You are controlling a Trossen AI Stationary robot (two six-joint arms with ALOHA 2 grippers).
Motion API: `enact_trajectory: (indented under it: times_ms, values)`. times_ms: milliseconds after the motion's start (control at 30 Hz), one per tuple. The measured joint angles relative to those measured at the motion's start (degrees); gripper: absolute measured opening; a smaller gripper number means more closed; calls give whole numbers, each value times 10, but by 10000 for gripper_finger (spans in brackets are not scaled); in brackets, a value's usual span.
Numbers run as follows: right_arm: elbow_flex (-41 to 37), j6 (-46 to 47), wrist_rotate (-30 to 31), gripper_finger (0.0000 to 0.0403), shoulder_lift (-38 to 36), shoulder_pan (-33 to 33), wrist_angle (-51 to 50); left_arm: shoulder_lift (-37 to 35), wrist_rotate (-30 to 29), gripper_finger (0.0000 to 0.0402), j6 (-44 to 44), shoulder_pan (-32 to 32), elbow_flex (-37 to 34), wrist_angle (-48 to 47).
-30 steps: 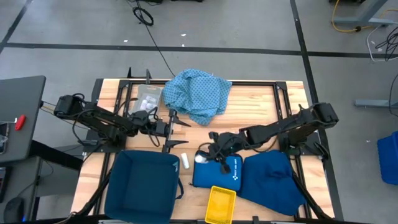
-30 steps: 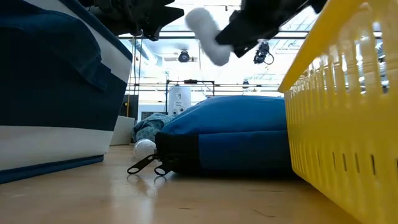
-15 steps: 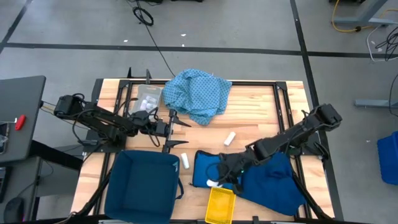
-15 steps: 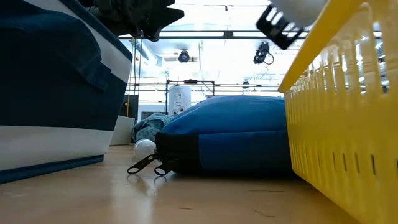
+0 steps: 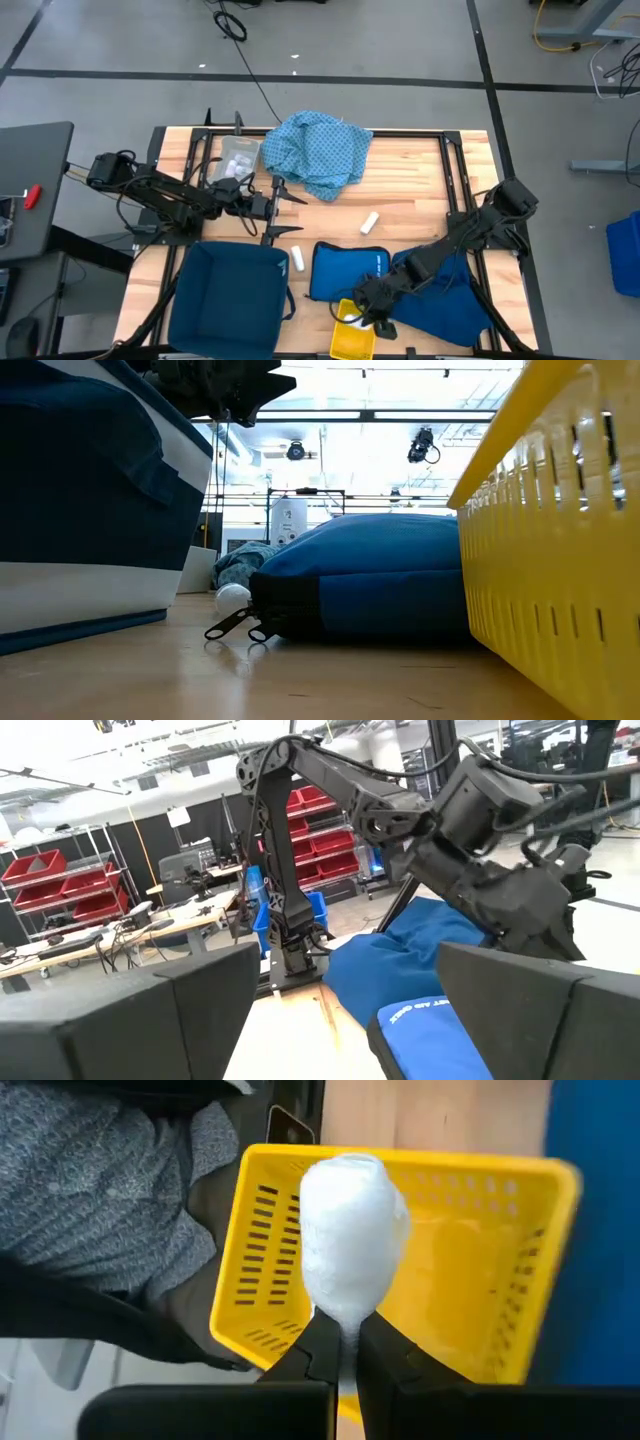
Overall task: Pick & place medical supplies in basket/bin
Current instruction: Put the top rolled gauze into the yellow bin
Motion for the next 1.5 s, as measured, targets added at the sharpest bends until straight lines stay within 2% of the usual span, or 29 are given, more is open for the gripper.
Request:
enact_trajectory:
  times_ms: [300, 867, 1100, 1267, 1500]
  values:
    - [0, 28, -24, 13, 36, -5, -24, 0, 0, 308, -1, 0, 0, -9]
    - [1, 38, 157, 12, 34, -17, -155, 0, -21, 308, 5, 0, 0, -26]
    - [1, 37, 152, 14, 34, -17, -153, 0, -22, 308, 9, 0, 0, -29]
    - [1, 38, 94, 81, 34, -17, -121, 0, -22, 308, 8, 0, 0, -30]
    - [1, 38, 84, 184, 34, -16, -76, 0, -21, 308, 5, 0, 0, -30]
